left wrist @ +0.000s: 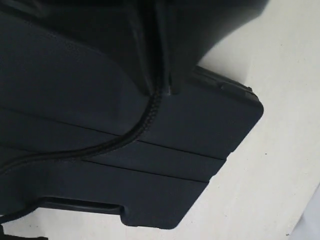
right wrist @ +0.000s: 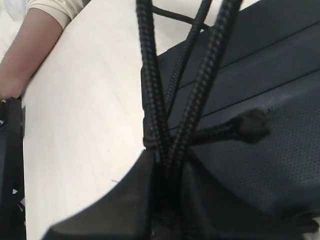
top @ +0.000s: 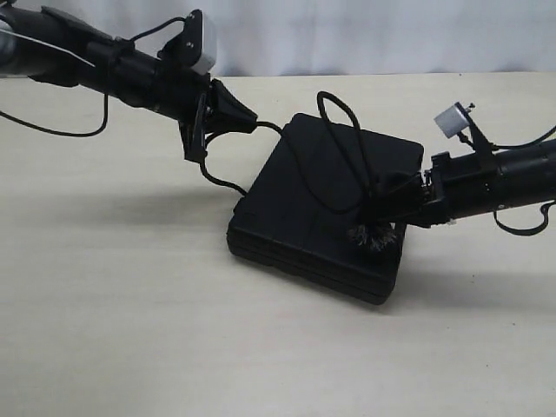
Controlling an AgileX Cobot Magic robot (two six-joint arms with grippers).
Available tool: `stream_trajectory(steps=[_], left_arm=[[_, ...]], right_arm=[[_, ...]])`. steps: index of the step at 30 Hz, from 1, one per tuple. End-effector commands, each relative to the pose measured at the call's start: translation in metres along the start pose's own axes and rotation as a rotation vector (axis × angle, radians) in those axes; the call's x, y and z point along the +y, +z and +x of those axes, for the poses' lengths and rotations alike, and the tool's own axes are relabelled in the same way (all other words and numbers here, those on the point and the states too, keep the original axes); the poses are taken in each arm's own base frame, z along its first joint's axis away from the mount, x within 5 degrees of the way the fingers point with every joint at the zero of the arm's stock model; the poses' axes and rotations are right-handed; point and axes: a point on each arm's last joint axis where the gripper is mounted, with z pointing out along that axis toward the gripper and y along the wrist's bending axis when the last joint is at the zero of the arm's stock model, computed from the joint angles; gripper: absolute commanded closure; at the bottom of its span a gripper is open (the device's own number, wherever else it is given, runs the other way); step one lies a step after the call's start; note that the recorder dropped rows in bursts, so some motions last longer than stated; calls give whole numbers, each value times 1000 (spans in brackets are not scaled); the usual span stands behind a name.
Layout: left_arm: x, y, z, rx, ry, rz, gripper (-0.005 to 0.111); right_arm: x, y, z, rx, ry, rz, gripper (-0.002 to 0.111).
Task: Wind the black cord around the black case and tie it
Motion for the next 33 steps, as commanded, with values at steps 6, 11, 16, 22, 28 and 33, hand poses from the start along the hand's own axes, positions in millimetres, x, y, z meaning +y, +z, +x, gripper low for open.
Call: stream_trajectory(steps=[6, 11, 16, 22, 28, 33], left_arm=[[22, -19, 19, 53, -44, -180, 107], [35, -40, 28, -9, -125, -255, 107], [37, -56, 36, -87, -164, -226, 107], [34, -67, 38, -158, -168, -160, 107], [32, -64, 41, -175, -174, -124, 107], [32, -55, 48, -187, -206, -122, 107]], right_arm=[[-10, -14, 3, -21, 28, 44, 104], [-15, -30, 6, -59, 57, 51, 104], [-16, -35, 4, -57, 38, 31, 104], [-28, -32, 4, -54, 52, 27, 104], [-30, -31, 4, -62, 48, 26, 104], [-29, -28, 6, -38, 50, 15, 104]])
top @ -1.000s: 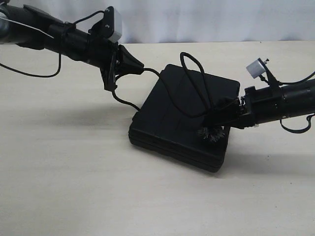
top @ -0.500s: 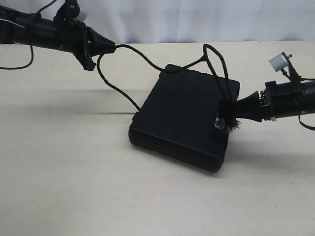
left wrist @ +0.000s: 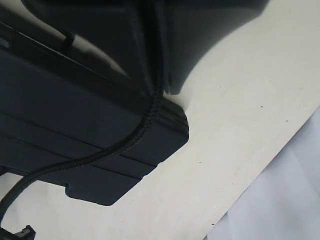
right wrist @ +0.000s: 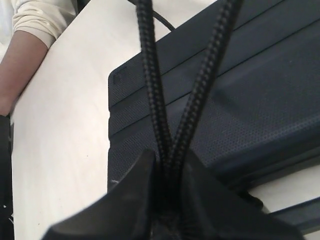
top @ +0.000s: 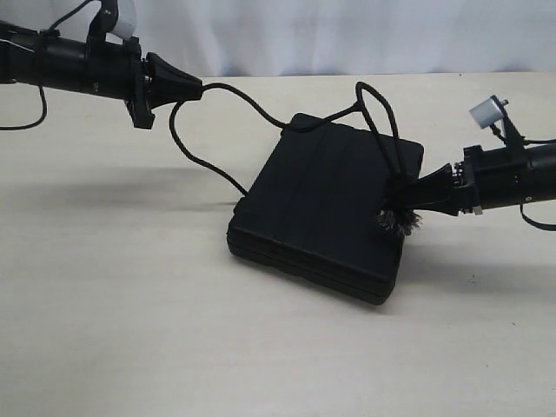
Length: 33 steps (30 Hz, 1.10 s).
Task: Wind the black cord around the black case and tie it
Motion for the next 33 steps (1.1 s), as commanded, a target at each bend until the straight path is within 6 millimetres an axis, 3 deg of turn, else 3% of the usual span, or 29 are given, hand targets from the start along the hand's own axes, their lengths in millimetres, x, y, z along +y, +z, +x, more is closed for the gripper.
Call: stream_trajectory(steps=[1, 10, 14, 18, 23, 25, 28, 30, 33], left_arm=[[1, 7, 5, -32, -7, 6, 107], [-7, 29, -5, -45, -9, 4, 107], [-21, 54, -13, -19, 14, 19, 107], [-36, 78, -31, -97, -27, 26, 107], [-60, 107, -43, -90, -13, 71, 107], [-66, 117, -44, -60, -20, 52, 107], [-67, 121, -44, -38, -45, 30, 107], [-67, 121, -44, -37, -48, 28, 107], [-67, 121, -45, -47, -59, 25, 107]], right_arm=[[2, 2, 0, 23, -16, -21, 104], [8, 12, -1, 60, -21, -48, 104], [12, 17, -3, 58, -23, -60, 104], [11, 18, -5, 34, 87, -54, 103], [9, 18, -5, 35, 138, -30, 71], [10, 17, -6, 35, 159, -38, 46], [13, 15, -8, 32, 149, -31, 24], [17, 12, -12, 30, 130, -18, 17], [25, 5, -20, 18, 92, 3, 16]])
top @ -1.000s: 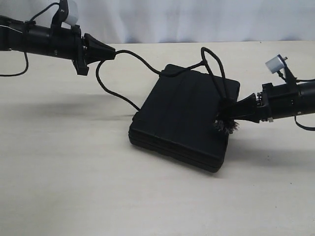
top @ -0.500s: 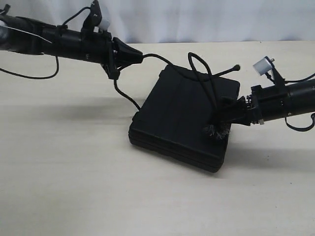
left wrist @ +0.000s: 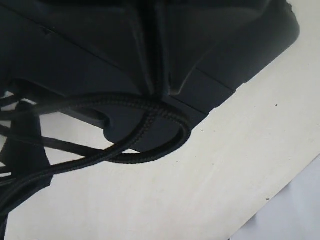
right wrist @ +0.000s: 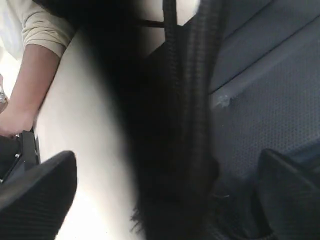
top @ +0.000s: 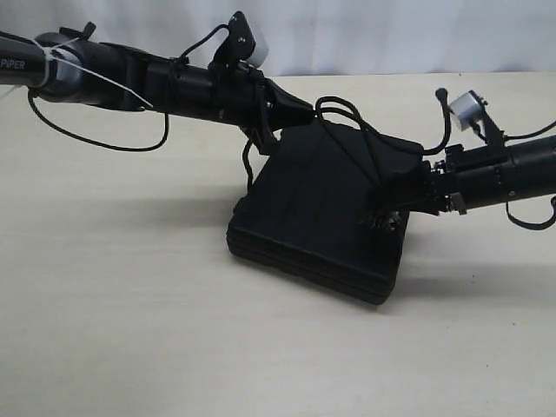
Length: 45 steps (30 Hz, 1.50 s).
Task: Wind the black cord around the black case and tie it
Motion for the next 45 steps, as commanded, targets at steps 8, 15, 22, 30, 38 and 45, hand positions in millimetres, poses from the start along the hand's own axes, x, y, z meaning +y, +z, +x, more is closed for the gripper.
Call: stream_trajectory(steps=[8, 15, 22, 30, 38, 45], left_arm=[[3, 0, -9, -70, -93, -33, 107], [3, 0, -9, -71, -93, -31, 107], [1, 0, -9, -76, -96, -11, 107], [-6, -6, -12, 48, 117, 41, 84], [-16, -40, -70, 79, 333, -49, 45], [-43, 1, -72, 109, 368, -69, 45]], right_arm=[[26, -44, -22, -69, 6, 249, 18], [41, -49, -35, -185, 13, 220, 50], [35, -52, -42, -309, 83, 272, 89], [38, -52, -44, -347, 66, 258, 104], [63, -70, -68, -410, -21, 270, 104], [79, -74, -77, -401, -90, 166, 104]])
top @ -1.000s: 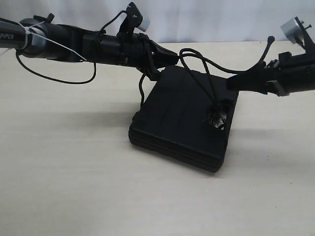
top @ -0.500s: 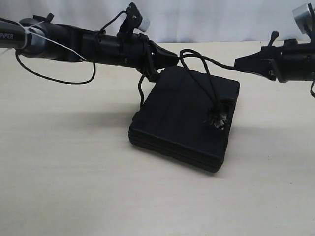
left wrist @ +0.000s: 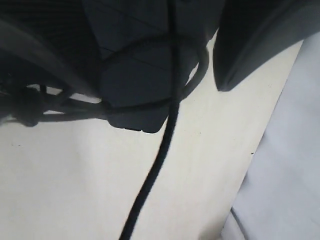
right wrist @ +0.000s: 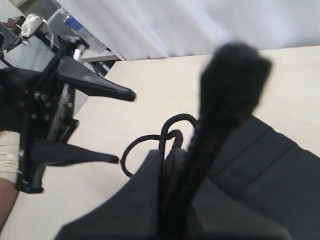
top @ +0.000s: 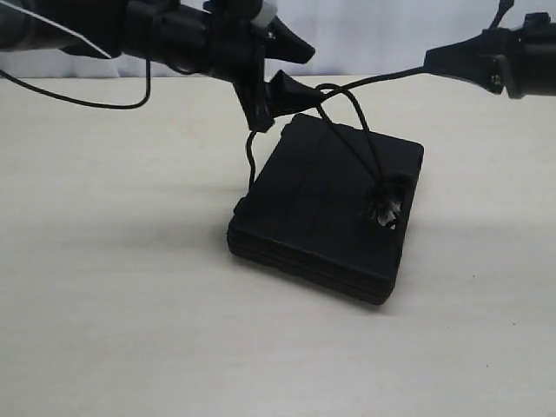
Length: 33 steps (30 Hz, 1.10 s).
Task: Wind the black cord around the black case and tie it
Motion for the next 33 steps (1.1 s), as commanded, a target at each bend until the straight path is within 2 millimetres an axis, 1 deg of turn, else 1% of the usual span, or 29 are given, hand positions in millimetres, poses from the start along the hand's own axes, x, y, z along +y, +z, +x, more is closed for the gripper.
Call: stream_trajectory(steps=[1, 4, 8, 9, 11, 16, 19, 20, 22, 25, 26, 29, 31, 33], left_arm=[[-13, 34, -6, 74, 29, -95, 45], [-19, 48, -12, 139, 54, -192, 45], [-21, 53, -14, 171, 67, -241, 46], [-21, 53, -15, 171, 67, -241, 48], [-21, 53, -15, 170, 65, -241, 57], [-22, 53, -15, 159, 64, -225, 86], [-25, 51, -23, 128, 67, -196, 103], [-25, 49, -26, 116, 71, -191, 107], [-24, 45, -32, 103, 70, -200, 107], [-20, 38, -38, 89, 46, -222, 107], [-18, 34, -41, 72, 20, -238, 107], [-4, 21, -41, 35, -65, -296, 107], [6, 10, -38, 12, -119, -335, 107], [18, -4, -33, -18, -188, -357, 107]], right_arm=[[11, -3, -7, -2, -29, -83, 104], [13, -3, -6, 8, -30, -97, 104], [12, -3, -5, 22, -38, -94, 104], [12, -3, -5, 22, -38, -94, 104], [12, -3, -5, 22, -38, -94, 104], [11, -3, -5, 17, -38, -75, 104], [9, -3, -6, 12, -38, -54, 102], [8, -3, -6, 9, -38, -41, 99], [6, -2, -6, 7, -27, -24, 89], [2, -2, -6, 17, 8, 20, 67], [0, -3, -4, 38, 23, 39, 54], [-9, -10, 2, 103, 100, 152, 22], [-17, -17, 5, 145, 124, 258, 12], [-26, -24, 11, 205, 134, 389, 11]])
